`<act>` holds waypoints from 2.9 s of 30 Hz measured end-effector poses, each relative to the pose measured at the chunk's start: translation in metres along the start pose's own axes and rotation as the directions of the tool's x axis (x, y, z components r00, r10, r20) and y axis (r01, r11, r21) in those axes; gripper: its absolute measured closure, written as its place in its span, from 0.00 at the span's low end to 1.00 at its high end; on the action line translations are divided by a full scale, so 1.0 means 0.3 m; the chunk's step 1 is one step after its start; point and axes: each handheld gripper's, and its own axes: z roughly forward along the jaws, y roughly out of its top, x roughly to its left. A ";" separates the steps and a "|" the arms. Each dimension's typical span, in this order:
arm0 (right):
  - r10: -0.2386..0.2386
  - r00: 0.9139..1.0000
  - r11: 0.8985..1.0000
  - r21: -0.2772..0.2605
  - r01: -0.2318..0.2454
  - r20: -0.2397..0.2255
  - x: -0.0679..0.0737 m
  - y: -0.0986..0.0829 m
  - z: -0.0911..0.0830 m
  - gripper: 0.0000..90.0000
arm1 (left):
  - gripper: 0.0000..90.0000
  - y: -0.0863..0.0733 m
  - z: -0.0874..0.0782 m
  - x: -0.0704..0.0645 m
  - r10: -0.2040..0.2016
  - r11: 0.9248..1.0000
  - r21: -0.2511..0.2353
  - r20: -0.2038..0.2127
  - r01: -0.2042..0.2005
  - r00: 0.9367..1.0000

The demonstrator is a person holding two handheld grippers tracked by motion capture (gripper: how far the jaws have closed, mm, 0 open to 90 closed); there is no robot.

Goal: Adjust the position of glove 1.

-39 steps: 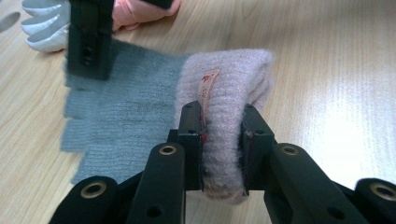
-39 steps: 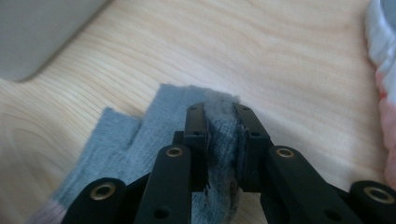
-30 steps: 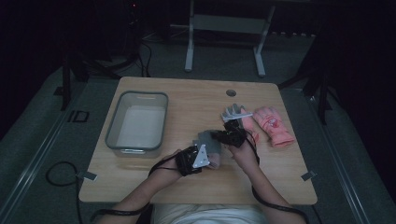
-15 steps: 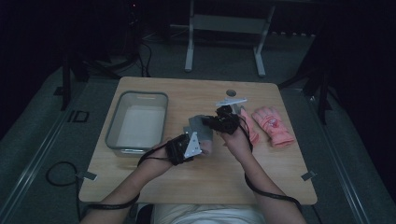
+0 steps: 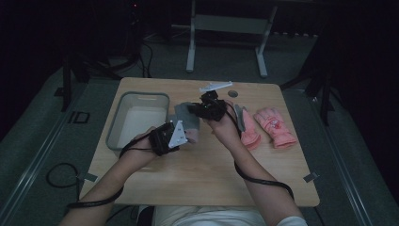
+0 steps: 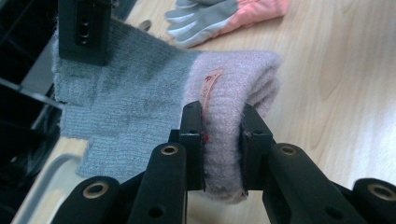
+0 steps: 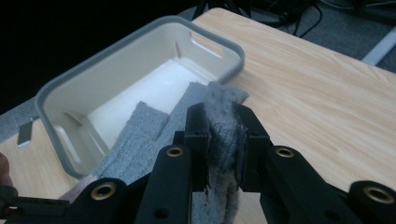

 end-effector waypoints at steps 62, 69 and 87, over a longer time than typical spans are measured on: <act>0.022 0.997 0.991 0.130 -0.013 -0.067 0.109 0.075 0.554 0.60 | 0.83 -0.417 0.147 0.236 -0.173 0.946 0.304 0.191 0.109 0.966; 0.029 0.997 0.997 0.068 -0.025 -0.071 0.089 0.077 0.469 0.53 | 0.80 -0.419 0.168 0.250 -0.171 0.929 0.356 0.183 0.096 0.968; 0.010 0.995 1.000 0.010 -0.009 -0.104 0.026 0.008 0.273 0.33 | 0.14 -0.385 0.065 0.283 -0.378 0.914 0.191 0.088 0.357 0.922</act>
